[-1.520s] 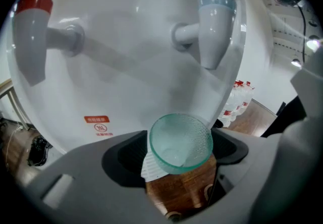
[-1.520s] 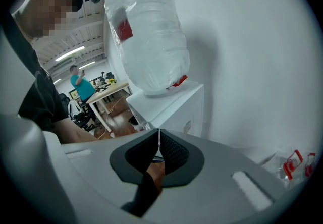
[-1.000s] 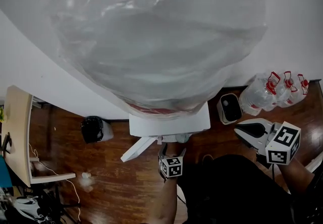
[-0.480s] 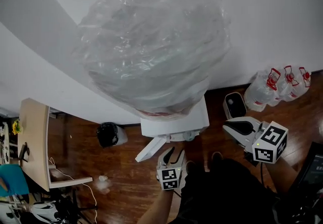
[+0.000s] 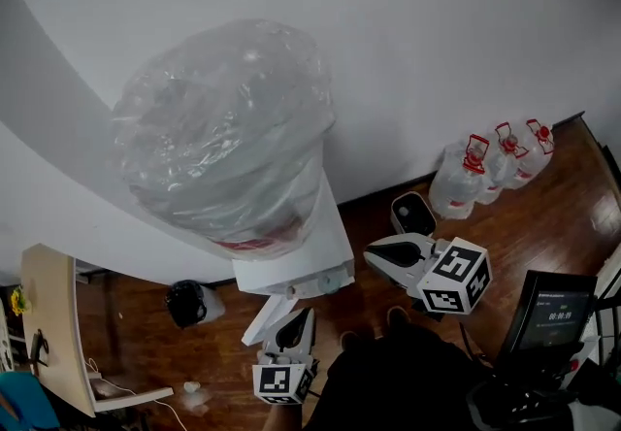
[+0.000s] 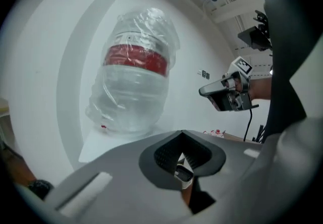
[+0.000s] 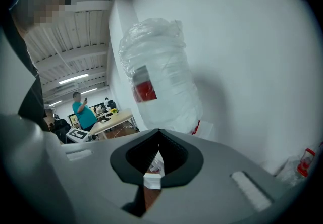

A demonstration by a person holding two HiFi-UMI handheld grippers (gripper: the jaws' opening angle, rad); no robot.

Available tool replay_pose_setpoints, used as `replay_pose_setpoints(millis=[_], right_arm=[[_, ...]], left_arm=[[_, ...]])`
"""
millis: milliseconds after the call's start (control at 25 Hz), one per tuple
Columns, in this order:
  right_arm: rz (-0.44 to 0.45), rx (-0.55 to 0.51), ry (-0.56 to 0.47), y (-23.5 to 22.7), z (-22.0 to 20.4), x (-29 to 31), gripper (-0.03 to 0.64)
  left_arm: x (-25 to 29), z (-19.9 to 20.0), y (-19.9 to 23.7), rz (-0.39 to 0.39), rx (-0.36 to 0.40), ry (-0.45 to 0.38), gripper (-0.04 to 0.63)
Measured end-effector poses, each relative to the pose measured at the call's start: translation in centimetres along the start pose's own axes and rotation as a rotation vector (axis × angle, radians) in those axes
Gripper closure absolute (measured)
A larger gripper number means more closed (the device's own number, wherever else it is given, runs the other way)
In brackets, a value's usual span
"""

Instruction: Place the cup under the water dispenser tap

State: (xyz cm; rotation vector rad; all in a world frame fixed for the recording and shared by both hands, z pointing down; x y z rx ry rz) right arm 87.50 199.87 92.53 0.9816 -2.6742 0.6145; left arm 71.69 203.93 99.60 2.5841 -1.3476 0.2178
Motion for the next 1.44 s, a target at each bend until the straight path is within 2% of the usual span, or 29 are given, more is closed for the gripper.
replay_pose_setpoints(millis=[200,440,1440], right_arm=[[-0.011,-0.024,0.005,0.4,-0.2,-0.6,0.617],[-0.031,-0.041,0.005,0.2,-0.3,-0.8,0.617],[-0.031,-0.076,0.013,0.4,-0.4,-1.3,0.617]], left_arm=[[-0.4,2.9,-0.2,-0.013,-0.014,-0.025,0.387],[-0.5,4.0,-0.3,-0.033,0.01,-0.036,0.385],[-0.4,2.7,-0.8,-0.03,0.005,0.002,0.385]])
Point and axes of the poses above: the fingertips, and each gripper's own axes: x forward along the fingers, y to its left, z out of its top, the point moved 1 cm from there along -x, backward along the fingers, and after that the axes turned 2 degrees about y, right-handed, at the moved point
